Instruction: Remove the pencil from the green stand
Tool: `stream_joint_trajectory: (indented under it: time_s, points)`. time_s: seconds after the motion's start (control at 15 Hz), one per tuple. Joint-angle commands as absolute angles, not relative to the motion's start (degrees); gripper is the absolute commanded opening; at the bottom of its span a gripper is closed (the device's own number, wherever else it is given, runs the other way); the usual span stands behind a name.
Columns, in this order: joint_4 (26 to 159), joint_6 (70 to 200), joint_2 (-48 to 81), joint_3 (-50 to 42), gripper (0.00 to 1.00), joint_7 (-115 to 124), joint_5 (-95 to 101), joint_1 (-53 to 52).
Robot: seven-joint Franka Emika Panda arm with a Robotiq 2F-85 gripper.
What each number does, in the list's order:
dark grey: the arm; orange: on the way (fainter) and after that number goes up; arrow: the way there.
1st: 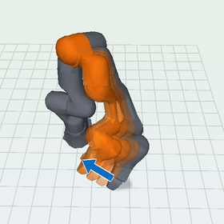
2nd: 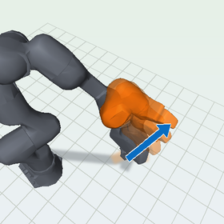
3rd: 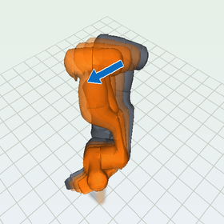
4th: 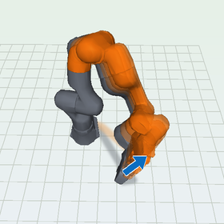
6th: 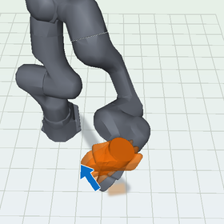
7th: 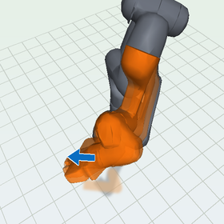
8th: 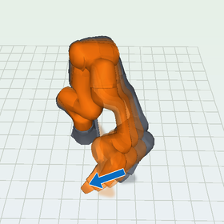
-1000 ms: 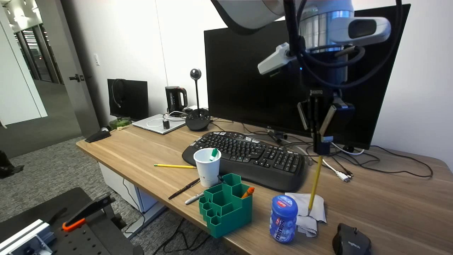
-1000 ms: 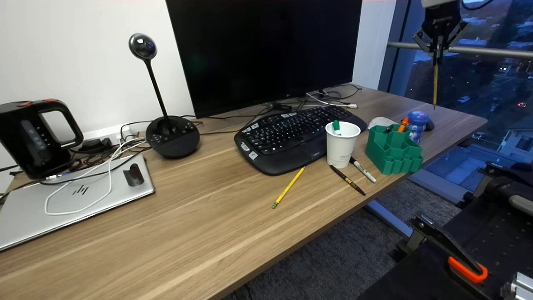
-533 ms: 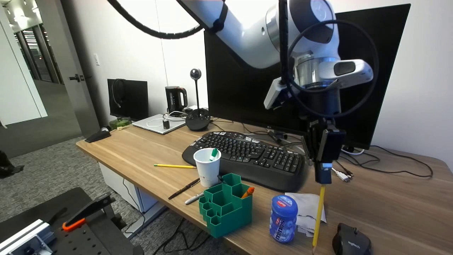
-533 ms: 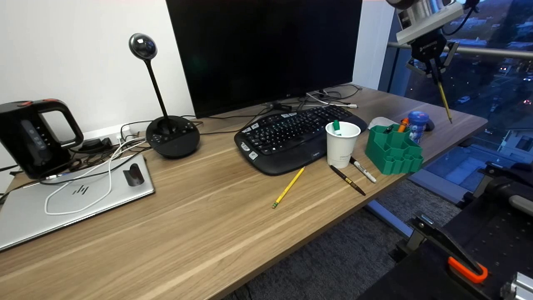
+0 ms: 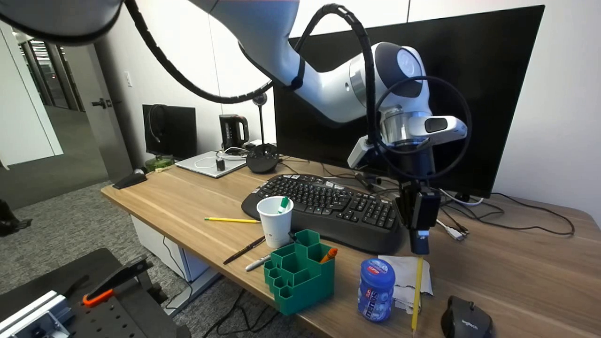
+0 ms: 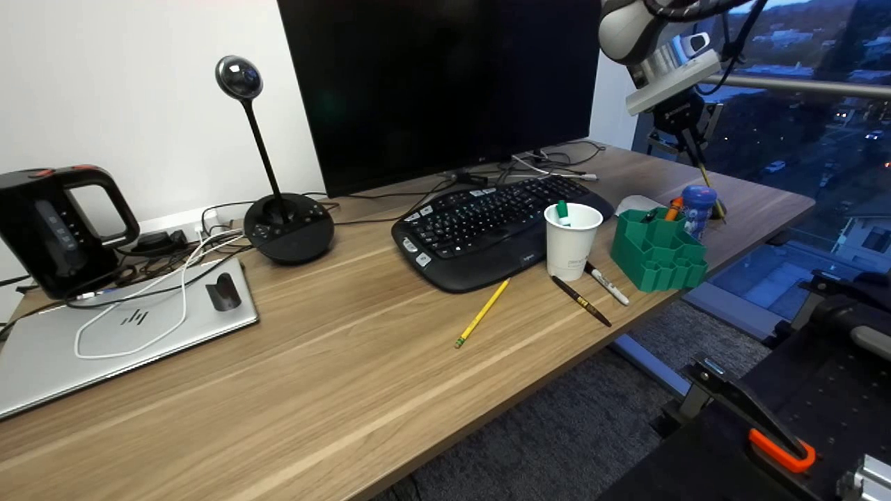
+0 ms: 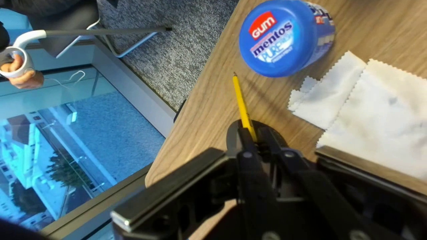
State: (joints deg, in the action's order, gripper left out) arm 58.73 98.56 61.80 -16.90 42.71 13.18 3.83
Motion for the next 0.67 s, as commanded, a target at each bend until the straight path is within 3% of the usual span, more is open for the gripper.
stream_joint_trajectory:
  time_s: [0.0,0.4,0.47,0.53,0.6]
  points:
    - [49.3,94.8,67.9,-17.0,0.02,42.9,13.0,5.1]
    - [41.4,92.7,73.6,-17.3,0.02,43.3,13.1,5.5]
    - [40.2,91.8,74.2,-17.3,0.34,43.5,13.0,5.6]
    - [39.2,91.0,74.7,-17.3,0.35,43.6,13.0,5.6]
    - [38.4,90.5,75.0,-17.2,0.42,43.4,12.9,5.6]
